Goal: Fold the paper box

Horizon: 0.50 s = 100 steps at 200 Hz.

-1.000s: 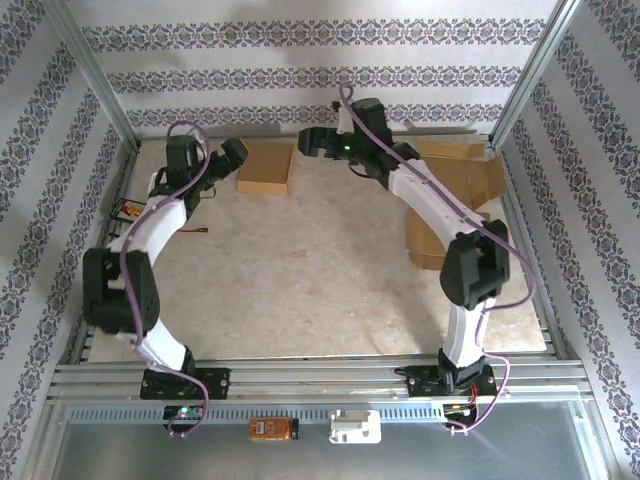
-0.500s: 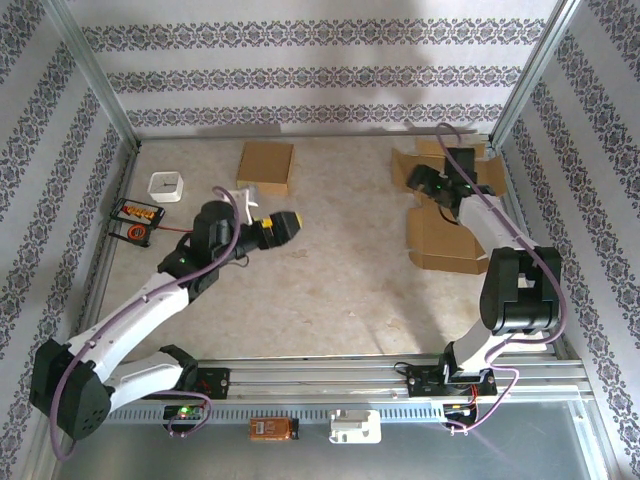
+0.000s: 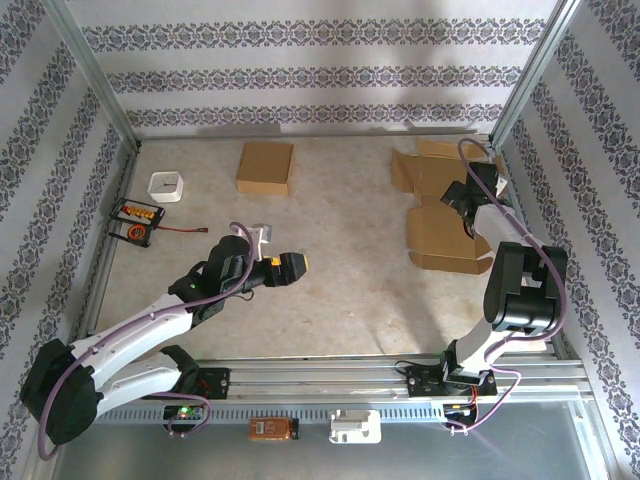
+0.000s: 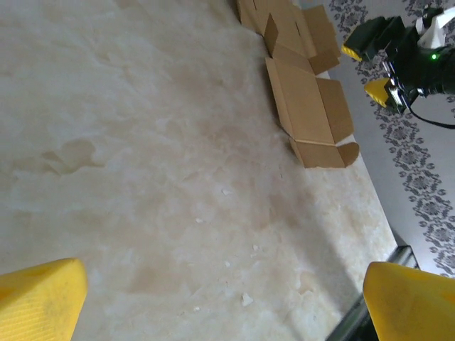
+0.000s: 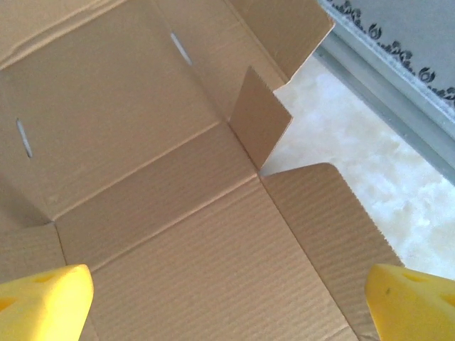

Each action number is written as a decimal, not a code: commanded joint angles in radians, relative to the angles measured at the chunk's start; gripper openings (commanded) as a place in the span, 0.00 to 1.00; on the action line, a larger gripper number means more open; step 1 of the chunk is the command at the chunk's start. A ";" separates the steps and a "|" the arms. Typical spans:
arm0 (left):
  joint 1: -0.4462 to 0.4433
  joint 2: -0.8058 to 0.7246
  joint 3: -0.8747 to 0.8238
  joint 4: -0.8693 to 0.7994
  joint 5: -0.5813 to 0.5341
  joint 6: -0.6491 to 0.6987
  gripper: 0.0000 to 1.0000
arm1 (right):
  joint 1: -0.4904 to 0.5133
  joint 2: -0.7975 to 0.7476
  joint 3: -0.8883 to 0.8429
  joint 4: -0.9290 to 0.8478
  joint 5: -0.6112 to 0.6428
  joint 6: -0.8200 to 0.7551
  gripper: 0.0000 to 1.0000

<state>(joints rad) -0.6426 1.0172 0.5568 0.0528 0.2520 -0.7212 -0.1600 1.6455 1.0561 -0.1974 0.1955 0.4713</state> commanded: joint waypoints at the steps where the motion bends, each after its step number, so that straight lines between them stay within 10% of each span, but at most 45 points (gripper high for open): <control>1: -0.013 0.055 0.055 0.007 -0.066 0.057 0.99 | 0.007 -0.008 -0.034 0.043 -0.129 -0.008 0.98; 100: -0.126 0.990 0.760 0.292 0.140 -0.023 0.71 | 0.194 -0.424 -0.277 -0.005 -0.239 0.114 0.96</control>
<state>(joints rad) -0.7277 1.8267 1.1774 0.2043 0.2977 -0.6903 0.0246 1.3674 0.8513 -0.1696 -0.0330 0.5068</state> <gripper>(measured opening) 0.736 0.967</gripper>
